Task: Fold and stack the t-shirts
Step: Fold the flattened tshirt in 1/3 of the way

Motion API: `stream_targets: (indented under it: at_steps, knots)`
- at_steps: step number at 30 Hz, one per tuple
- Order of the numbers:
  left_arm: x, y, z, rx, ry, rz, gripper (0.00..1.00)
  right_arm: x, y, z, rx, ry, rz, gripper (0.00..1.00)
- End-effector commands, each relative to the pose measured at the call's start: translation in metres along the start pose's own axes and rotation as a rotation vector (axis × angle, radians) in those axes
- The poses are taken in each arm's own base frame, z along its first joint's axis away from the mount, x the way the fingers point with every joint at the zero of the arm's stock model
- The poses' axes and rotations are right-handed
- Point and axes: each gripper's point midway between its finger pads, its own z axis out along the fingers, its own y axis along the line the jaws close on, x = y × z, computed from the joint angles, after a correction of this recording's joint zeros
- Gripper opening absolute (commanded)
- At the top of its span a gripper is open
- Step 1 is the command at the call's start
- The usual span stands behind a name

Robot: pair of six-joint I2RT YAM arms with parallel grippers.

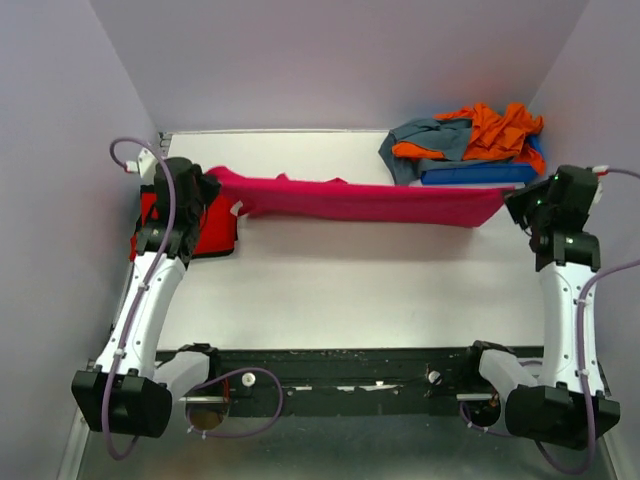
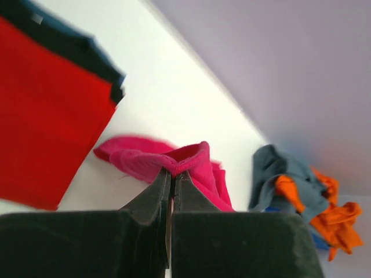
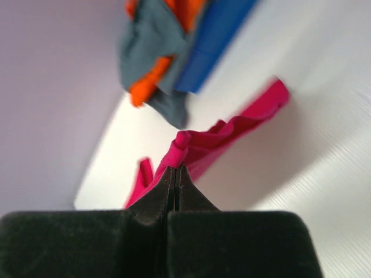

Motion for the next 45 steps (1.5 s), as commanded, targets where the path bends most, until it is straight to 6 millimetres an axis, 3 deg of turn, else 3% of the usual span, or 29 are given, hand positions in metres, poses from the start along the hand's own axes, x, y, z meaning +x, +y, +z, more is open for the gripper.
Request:
stream_targets:
  at_steps: [1,7,11,14,20,23,27,30,33,38,40,45]
  knots:
    - [-0.068,-0.044,-0.030,0.038,-0.134,0.036,0.00,-0.044,0.050,-0.045,-0.110,-0.097,-0.039,0.01]
    - [-0.140,-0.092,-0.105,0.161,-0.311,0.055,0.00,-0.086,0.088,-0.121,-0.299,-0.328,-0.061,0.01]
    - [-0.165,-0.113,-0.126,0.194,-0.351,0.062,0.00,-0.109,0.112,-0.152,-0.378,-0.425,-0.091,0.01]
    - [-0.173,-0.132,-0.112,0.201,-0.337,0.060,0.00,-0.111,0.124,-0.129,-0.341,-0.339,-0.077,0.01]
    - [-0.158,-0.146,-0.020,0.117,-0.260,0.065,0.00,-0.098,0.122,-0.029,-0.208,-0.142,-0.012,0.01]
    - [-0.160,-0.166,0.007,0.134,-0.226,0.063,0.00,-0.102,0.131,-0.001,-0.187,-0.088,-0.019,0.01]
    - [-0.176,-0.192,0.010,0.187,-0.250,0.053,0.00,-0.125,0.157,-0.006,-0.249,-0.120,-0.028,0.01]
    - [-0.186,-0.208,0.003,0.246,-0.277,0.040,0.00,-0.139,0.165,-0.010,-0.282,-0.125,-0.010,0.01]
    - [-0.187,-0.217,0.000,0.293,-0.281,0.039,0.00,-0.139,0.166,-0.005,-0.304,-0.086,0.009,0.01]
    - [-0.157,-0.192,0.019,0.276,-0.239,0.036,0.00,-0.123,0.142,0.018,-0.248,-0.028,0.032,0.01]
    - [-0.128,-0.164,0.036,0.243,-0.195,0.031,0.00,-0.106,0.123,0.032,-0.214,0.015,0.035,0.01]
    - [-0.067,-0.089,0.042,0.160,-0.134,0.008,0.00,-0.044,0.040,0.070,-0.057,0.129,0.069,0.01]
